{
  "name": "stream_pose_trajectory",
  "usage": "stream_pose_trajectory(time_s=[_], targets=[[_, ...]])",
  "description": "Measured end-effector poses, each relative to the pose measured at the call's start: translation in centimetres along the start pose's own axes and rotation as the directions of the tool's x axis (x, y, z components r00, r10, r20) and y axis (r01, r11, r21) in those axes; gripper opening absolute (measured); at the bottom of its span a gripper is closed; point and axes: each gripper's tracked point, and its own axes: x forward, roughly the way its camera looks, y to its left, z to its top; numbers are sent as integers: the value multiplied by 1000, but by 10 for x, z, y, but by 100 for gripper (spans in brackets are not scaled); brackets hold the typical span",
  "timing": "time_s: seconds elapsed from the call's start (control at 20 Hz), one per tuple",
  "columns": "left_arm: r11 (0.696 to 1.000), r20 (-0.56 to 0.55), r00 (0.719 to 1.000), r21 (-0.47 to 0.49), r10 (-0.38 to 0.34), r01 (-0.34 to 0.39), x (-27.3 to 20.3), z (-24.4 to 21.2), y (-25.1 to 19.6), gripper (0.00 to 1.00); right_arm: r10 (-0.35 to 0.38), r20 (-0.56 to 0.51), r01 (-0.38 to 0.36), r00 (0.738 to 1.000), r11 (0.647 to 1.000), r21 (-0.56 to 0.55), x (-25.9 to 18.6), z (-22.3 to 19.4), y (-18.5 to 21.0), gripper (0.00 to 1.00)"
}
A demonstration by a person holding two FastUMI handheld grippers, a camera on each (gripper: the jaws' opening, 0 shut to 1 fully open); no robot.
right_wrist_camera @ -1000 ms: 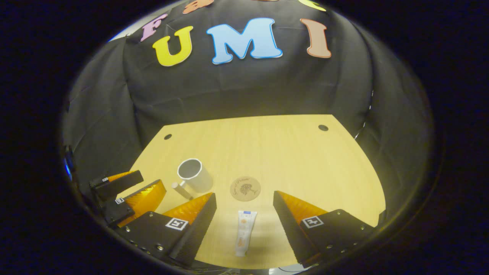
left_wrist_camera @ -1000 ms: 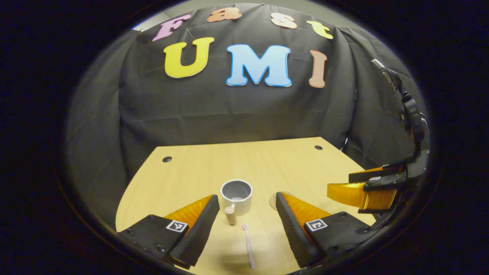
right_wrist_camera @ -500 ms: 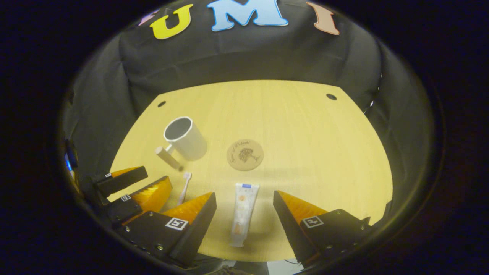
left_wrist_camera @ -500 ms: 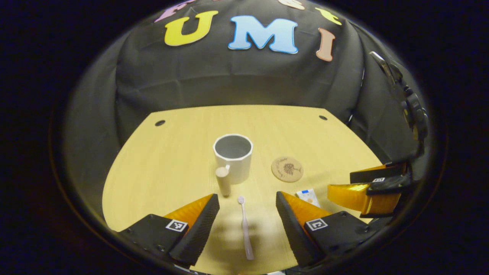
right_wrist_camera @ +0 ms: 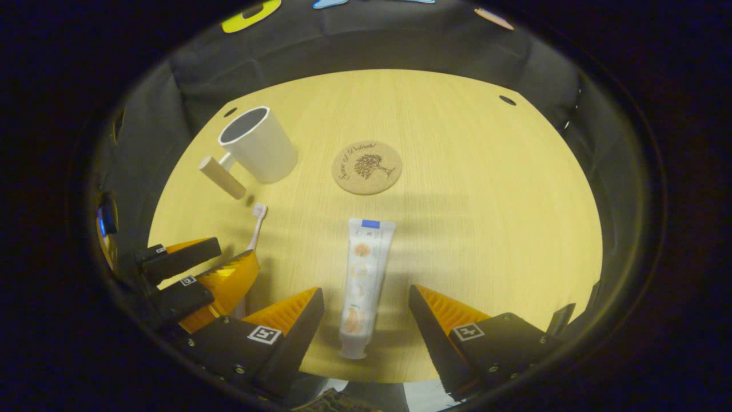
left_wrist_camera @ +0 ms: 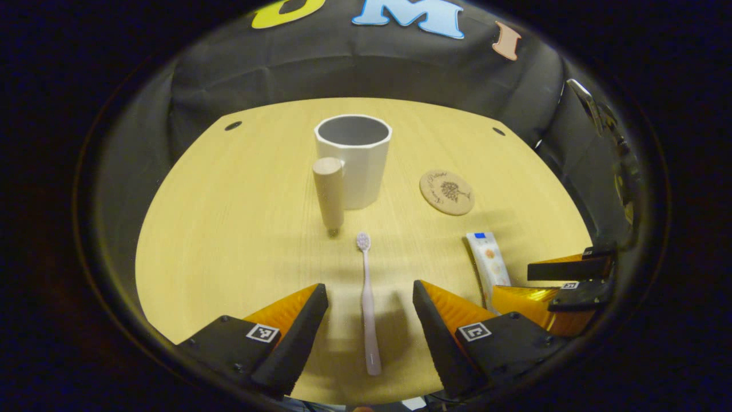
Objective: Put the toothbrush and toothpaste on the desktop into the cup, then pick up the cup and place it on the coaster on the desktop.
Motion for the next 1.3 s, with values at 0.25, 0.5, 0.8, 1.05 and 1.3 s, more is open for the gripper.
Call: stream_pose_trajectory(time_s=[0.25,0.5,0.8,1.05,1.3], targets=[[999,-72,997,-38,37,-40,9,-19,8,100,-16,-36,16,999,1000,-8,11,-9,-1,93],[997,-79,994,-12,73,-75,11,-19,14,94,-27,-85,27,996,1000,0,19,-22,-1,93],[995,-87,991,21,97,-95,13,-18,14,94,-78,-114,77,990,997,-16,21,-24,-3,94],[995,-92,990,14,103,-102,17,-15,16,93,-91,-182,100,979,994,40,21,-23,-3,96],[995,-130,986,0,103,-104,23,-2,20,59,-94,-298,112,950,993,42,24,-14,-2,87]])
